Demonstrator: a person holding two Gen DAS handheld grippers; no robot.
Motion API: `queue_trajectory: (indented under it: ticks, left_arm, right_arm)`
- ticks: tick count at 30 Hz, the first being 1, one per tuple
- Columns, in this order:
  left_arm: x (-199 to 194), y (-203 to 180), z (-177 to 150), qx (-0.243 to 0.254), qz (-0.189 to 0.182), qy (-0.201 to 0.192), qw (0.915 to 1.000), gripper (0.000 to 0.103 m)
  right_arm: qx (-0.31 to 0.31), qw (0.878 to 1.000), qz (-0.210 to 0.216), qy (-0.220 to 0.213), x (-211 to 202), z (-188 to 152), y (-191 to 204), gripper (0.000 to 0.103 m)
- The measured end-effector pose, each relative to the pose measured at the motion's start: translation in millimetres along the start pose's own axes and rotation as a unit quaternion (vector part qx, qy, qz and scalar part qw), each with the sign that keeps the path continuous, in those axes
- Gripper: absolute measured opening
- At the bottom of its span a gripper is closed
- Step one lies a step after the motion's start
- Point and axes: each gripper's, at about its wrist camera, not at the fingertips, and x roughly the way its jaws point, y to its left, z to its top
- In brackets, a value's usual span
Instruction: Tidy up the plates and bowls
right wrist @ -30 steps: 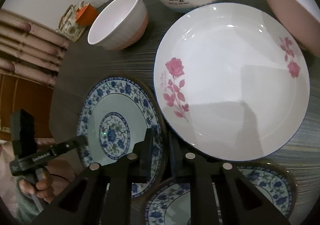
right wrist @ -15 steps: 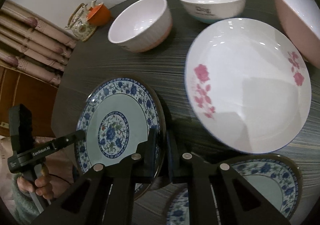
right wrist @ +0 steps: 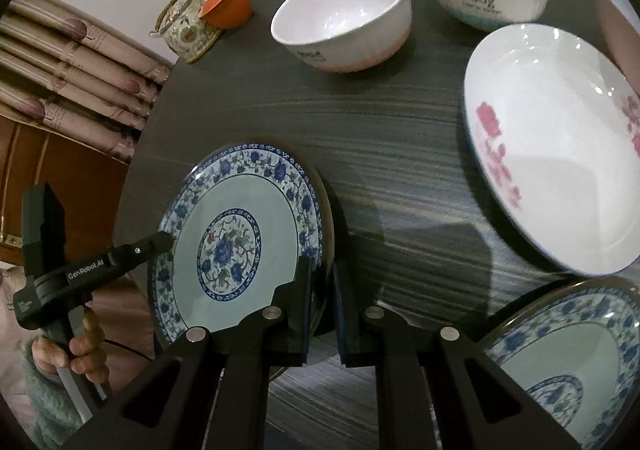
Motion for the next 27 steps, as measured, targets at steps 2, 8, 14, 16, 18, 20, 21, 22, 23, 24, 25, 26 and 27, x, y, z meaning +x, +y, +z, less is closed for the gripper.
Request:
queue_trajectory:
  ticks: [2, 8, 14, 16, 18, 20, 21, 22, 23, 24, 25, 26, 27]
  left_arm:
    - [0, 1, 1, 0.001, 0.003, -0.004, 1.0, 0.019]
    - [7, 4, 2, 0.0, 0.011, -0.007, 0.9999, 0.019]
    - [16, 2, 1, -0.003, 0.012, -0.003, 0.9999, 0.019]
    - [19, 0, 1, -0.004, 0.01, -0.002, 0.9999, 0.019]
    - [21, 0, 1, -0.004, 0.01, 0.0, 0.9999, 0.02]
    - [24, 0, 0, -0.003, 0.016, 0.003, 0.9999, 0.021]
    - [26, 1, 0, -0.004, 0.016, 0.004, 0.9999, 0.021]
    - [27, 2, 0, -0.004, 0.018, 0.005, 0.9998, 0.021]
    - [27, 1, 0, -0.004, 0.018, 0.004, 0.9998, 0.021]
    - [28, 0, 0, -0.004, 0.018, 0.004, 0.9998, 0.021]
    - [28, 1, 1, -0.004, 0.017, 0.001, 0.9998, 0.021]
    - [27, 0, 1, -0.003, 0.018, -0.002, 0.9998, 0.021]
    - [25, 0, 0, 0.0, 0.019, -0.006, 0.9998, 0.021]
  right_arm:
    - [-0.002, 1.0, 0.0, -0.001, 3, -2, 4, 0.012]
    - [-0.002, 1.0, -0.001, 0.004, 14, -3, 8, 0.012]
    - [-0.001, 1.0, 0.001, 0.007, 19, -5, 9, 0.012]
    - [-0.002, 1.0, 0.0, 0.005, 19, -5, 10, 0.012]
    - [0.001, 1.0, 0.0, 0.007, 20, -6, 10, 0.012]
    - [0.003, 1.0, 0.002, 0.011, 23, -7, 9, 0.013]
    - [0.004, 1.0, 0.004, 0.01, 23, -7, 9, 0.014]
    - [0.004, 1.0, 0.005, 0.009, 23, -8, 10, 0.014]
    - [0.002, 1.0, 0.004, 0.009, 23, -8, 11, 0.014]
    - [0.002, 1.0, 0.004, 0.008, 23, -7, 11, 0.014]
    - [0.001, 1.0, 0.003, 0.009, 23, -7, 12, 0.014]
    - [0.001, 1.0, 0.001, 0.008, 23, -7, 13, 0.014]
    - [0.002, 1.0, 0.003, 0.008, 23, -7, 12, 0.015]
